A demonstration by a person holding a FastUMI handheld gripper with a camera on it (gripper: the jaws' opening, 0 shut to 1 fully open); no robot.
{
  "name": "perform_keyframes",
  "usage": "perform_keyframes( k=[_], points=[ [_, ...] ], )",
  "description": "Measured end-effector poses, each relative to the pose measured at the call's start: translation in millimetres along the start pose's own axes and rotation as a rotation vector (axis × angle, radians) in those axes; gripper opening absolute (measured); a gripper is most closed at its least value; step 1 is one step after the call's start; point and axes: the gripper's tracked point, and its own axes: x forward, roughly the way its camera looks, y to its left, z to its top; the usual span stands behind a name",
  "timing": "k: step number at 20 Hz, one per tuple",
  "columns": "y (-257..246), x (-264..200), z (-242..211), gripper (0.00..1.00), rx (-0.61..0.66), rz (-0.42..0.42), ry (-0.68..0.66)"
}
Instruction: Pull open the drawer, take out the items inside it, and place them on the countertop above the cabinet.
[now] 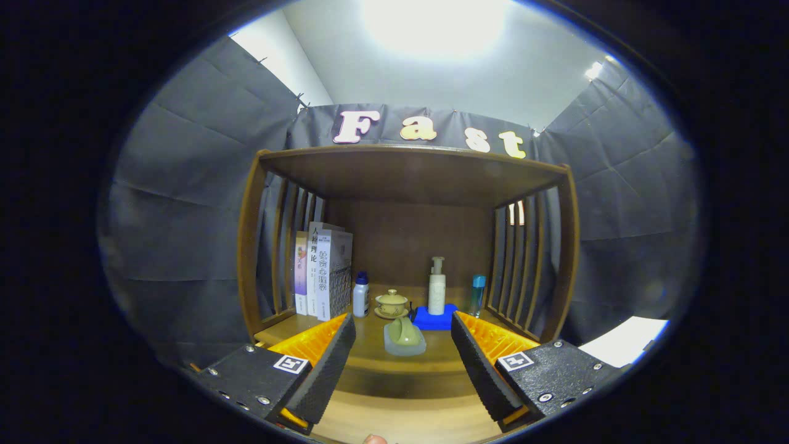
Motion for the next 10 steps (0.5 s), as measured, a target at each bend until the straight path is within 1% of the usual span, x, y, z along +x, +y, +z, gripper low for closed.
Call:
perform_keyframes(
  k=[4, 7, 8, 10],
  points=[
    [30, -60, -22, 0.97, -0.012, 0.071, -0.02],
    [50, -97, -65, 0.97, 0.026, 0.123, 0.048],
    [48, -105, -79, 0.98, 0.022, 0.124, 0.071],
    [37, -120, -109, 0.97, -0.014, 0.096, 0.12]
  ],
)
